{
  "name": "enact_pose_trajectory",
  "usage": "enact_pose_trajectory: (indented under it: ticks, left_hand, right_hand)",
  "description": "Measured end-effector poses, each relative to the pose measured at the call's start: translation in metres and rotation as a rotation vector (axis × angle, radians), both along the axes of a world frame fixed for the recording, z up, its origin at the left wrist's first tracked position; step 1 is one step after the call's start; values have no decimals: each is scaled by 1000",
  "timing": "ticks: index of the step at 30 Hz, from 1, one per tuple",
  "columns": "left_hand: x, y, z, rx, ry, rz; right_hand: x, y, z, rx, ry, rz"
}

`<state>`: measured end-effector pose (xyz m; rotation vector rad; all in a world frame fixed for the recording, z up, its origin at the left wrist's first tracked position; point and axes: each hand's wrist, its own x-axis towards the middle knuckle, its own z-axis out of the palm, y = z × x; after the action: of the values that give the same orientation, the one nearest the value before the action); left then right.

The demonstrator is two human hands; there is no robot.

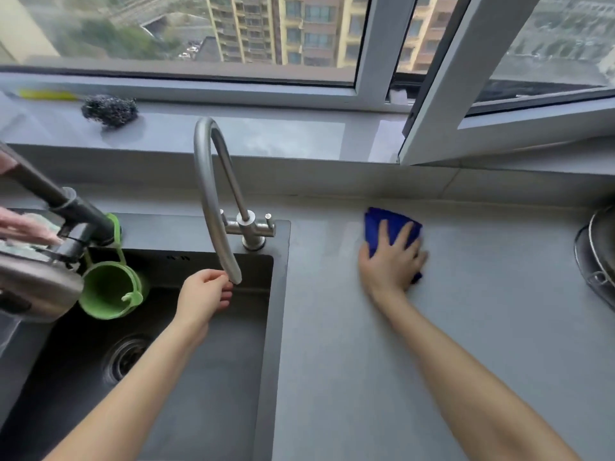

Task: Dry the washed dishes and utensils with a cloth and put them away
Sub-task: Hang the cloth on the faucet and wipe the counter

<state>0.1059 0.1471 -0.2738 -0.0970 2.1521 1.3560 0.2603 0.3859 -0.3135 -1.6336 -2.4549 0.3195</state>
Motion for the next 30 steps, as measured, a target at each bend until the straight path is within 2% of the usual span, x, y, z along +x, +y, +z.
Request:
enact_pose_trajectory:
  ticks: [3,6,8,11,13,14,15,16,19,21,23,24,26,28,30]
  left_hand:
    - [-4,-4,1,-5,1,42]
    - [-7,-9,5,-21,2,75]
    - [-6,-14,9,-33,4,67]
    - [1,-24,16,-54,15,36]
    - [8,-33,18,-65,14,-2]
    - [12,-39,18,-66,12,-22]
    - [15,-43,18,-63,13,-43]
    - [19,-48,18,-56,18,-62]
    - [31,-65,19,-37,26,-102]
    - [45,-79,17,-25,15,-115]
    - [61,-92,16,-7,4,-129]
    - [70,-97,16,-2,0,-138]
    - [85,-104,20,-1,-1,-157]
    - [96,-105,24,-3,16,-182]
    - [106,-100,31,1,39,-221]
  right_hand:
    - [-58,-71,-4,43,-77,464]
    - [-68,-90,5,16,-88,625]
    - [-36,-106,0,29,-45,778]
    - [46,-147,-6,15,-29,1170]
    - [85,-136,-5,5,-39,1439]
    - [96,-114,-5,54,-39,1489]
    - [107,-88,-7,81,-46,1425]
    - [122,-62,-7,79,-46,1249]
    - [191,-23,-3,50,-26,389]
    - [231,-49,0,14,-41,-129]
    - [244,-102,3,-54,-19,-432]
    - [242,-132,3,-91,-4,-485]
    - [228,-195,-1,-111,-17,-426]
    - [204,-253,-6,-41,-31,-206]
    - [180,-297,-3,4,-69,157]
